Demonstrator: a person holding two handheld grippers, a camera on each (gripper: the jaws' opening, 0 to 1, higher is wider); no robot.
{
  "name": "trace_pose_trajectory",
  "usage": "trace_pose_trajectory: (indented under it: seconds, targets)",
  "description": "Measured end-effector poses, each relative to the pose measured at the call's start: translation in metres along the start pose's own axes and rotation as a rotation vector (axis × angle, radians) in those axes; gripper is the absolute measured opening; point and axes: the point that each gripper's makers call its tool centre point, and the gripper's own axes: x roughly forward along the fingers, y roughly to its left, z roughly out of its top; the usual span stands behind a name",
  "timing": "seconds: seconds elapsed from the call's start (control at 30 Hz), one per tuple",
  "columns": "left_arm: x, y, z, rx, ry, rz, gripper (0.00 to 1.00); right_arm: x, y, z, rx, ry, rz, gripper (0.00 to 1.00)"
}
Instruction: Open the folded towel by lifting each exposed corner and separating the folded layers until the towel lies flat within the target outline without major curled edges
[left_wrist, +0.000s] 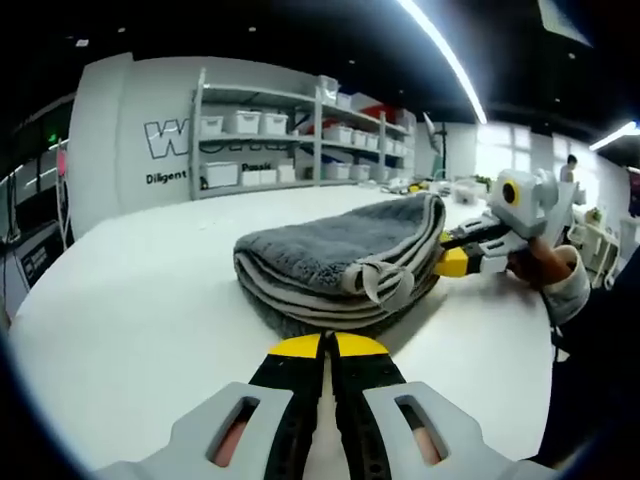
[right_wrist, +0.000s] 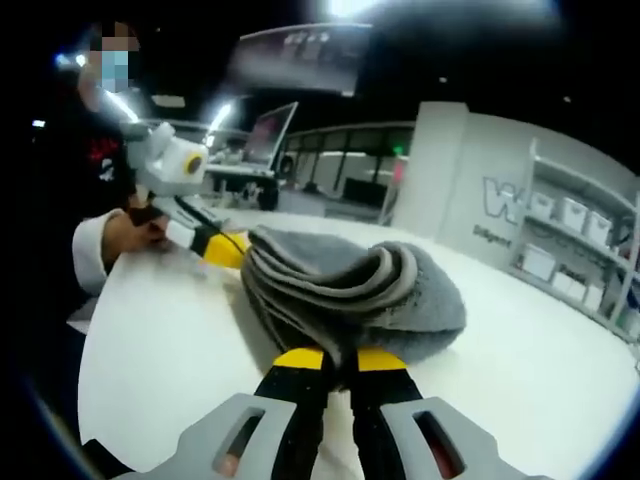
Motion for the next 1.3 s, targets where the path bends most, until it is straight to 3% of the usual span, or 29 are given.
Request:
trace_pose_trajectory:
  seconds: [0.47,0.73,0.77,0.83,1.2,1.3]
  targets:
    - [-0.006,-0.011,0.001,-0.044,-0.017,-0.036,0.02,-0.004,0.009,-0.005,-0.008,0.044,-0.024,0.00]
    - [-0.008,-0.012,-0.002,-0.074,-0.013,-0.066,0.02,-0.005,0.012,-0.008,-0.014,0.050,-0.011,0.00]
    - [-0.009,-0.013,-0.001,-0.082,-0.016,-0.069,0.02,-0.006,0.014,-0.007,0.014,0.027,-0.004,0.00]
    - [-0.009,-0.014,-0.001,-0.091,-0.021,-0.073,0.02,-0.007,0.015,-0.013,0.026,0.050,0.015,0.00]
    - [-0.008,-0.015,-0.004,-0.094,-0.005,-0.074,0.02,-0.009,0.015,-0.006,-0.086,-0.014,0.038,0.04]
    - [-0.007,-0.014,-0.006,-0.084,0.002,-0.068,0.02,-0.008,0.015,-0.008,-0.129,-0.004,0.044,0.06]
